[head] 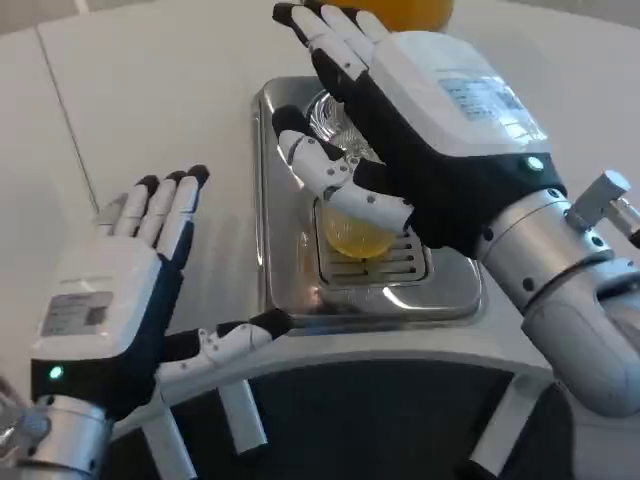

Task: Grasp the cup under the faucet to collect the drink, then remove the cup.

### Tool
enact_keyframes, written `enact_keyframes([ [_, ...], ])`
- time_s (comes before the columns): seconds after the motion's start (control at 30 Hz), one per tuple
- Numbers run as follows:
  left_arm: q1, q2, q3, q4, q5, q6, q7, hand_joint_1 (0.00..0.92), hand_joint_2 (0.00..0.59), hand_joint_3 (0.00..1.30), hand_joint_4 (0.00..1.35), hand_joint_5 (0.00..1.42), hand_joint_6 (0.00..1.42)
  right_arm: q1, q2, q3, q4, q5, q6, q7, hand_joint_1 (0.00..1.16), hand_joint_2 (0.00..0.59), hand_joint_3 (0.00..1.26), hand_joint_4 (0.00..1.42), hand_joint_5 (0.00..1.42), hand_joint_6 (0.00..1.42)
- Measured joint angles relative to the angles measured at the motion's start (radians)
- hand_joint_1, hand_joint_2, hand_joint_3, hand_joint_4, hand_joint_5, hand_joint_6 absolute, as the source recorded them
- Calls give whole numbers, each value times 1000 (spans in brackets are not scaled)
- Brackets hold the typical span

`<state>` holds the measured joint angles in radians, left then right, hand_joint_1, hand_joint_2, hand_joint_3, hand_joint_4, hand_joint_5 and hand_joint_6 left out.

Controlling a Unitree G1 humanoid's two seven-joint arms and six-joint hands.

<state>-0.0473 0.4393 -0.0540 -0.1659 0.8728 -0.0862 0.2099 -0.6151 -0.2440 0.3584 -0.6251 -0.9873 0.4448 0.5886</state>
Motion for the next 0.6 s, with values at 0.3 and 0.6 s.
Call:
enact_keyframes([
  [0.3, -49, -47, -48, 21, -21, -1, 0, 43, 69, 0, 0, 15, 76, 0, 0, -4, -2, -10, -7, 18, 0, 546, 25, 0, 0, 48],
  [0.6, -110, -80, -82, 56, -21, 6, 0, 45, 68, 0, 0, 17, 78, 1, -4, -26, -2, -7, -21, 24, 0, 552, 25, 0, 0, 48],
])
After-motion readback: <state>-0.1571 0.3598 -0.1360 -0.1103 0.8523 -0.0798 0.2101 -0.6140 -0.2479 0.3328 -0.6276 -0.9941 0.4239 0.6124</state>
